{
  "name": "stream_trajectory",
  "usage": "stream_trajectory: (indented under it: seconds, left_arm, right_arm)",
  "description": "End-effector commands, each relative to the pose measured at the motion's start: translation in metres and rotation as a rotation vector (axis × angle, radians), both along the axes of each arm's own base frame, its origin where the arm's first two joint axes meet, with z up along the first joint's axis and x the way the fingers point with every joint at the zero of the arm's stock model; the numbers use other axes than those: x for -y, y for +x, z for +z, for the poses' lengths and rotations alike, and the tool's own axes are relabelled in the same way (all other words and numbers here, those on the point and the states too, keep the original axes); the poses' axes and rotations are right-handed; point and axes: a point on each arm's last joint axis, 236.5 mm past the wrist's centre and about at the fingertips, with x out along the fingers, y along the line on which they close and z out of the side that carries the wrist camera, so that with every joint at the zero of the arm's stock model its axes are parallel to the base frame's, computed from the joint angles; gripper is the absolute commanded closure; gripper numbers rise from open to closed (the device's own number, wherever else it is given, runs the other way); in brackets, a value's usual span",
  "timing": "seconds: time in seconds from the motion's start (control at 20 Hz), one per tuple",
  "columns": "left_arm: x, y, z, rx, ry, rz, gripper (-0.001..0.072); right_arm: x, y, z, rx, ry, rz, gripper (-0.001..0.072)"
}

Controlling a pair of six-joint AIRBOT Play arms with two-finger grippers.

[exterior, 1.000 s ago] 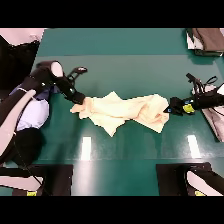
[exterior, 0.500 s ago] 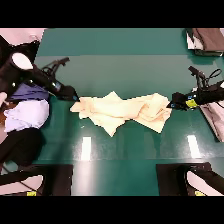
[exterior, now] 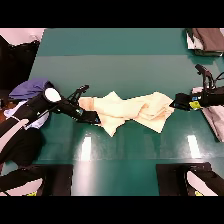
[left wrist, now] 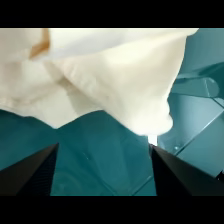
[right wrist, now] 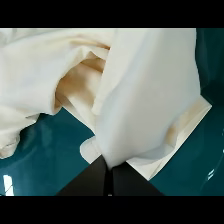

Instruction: Fold the shirts.

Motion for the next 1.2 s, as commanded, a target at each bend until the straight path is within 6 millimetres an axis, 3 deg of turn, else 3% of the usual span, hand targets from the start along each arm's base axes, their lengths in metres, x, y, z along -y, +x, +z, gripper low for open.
stream_trajectory:
  seconds: [0.0, 0.2, 0.45, 0.6, 0.65, 0.75, 0.9, 1.0, 1.05, 1.15]
  left_arm:
    - [0.013, -0.004, -0.017, -0.057, -0.025, 0.05, 0.0046]
    - [0.044, 0.003, -0.019, -0.048, -0.1, 0.094, 0.0047]
    - [0.052, 0.01, -0.025, -0.04, -0.103, 0.138, 0.0052]
    - [0.05, 0.025, -0.026, 0.014, -0.097, 0.171, 0.0622]
    - [0.047, 0.032, -0.026, 0.04, -0.091, 0.179, 0.0683]
    - [0.036, 0.038, -0.019, 0.055, -0.075, 0.149, 0.0684]
    - [-0.005, 0.055, 0.001, 0.173, 0.037, 0.103, 0.0684]
    - [-0.027, 0.069, 0.016, 0.258, 0.09, 0.114, 0.0684]
    - [-0.031, 0.07, 0.021, 0.287, 0.108, 0.102, 0.0684]
    - [-0.035, 0.069, 0.021, 0.295, 0.127, 0.086, 0.0684]
  right_arm:
    - [0.0, 0.0, 0.005, 0.008, 0.001, 0.001, 0.0697]
    - [-0.001, 0.0, 0.005, 0.008, 0.003, 0.001, 0.0697]
    - [-0.001, -0.001, 0.005, 0.007, 0.002, 0.002, 0.0697]
    - [-0.002, -0.01, 0.002, -0.029, 0.001, 0.02, 0.0697]
    - [-0.002, -0.017, 0.0, -0.057, -0.003, 0.038, 0.0697]
    - [0.006, -0.047, -0.01, -0.154, -0.055, 0.081, 0.0697]
    - [0.023, -0.09, -0.034, -0.22, -0.128, 0.048, 0.0697]
    - [0.029, -0.105, -0.043, -0.222, -0.124, 0.0, 0.0695]
    - [0.032, -0.109, -0.043, -0.212, -0.123, -0.021, 0.0648]
    - [0.038, -0.111, -0.037, -0.169, -0.122, -0.054, 0.0034]
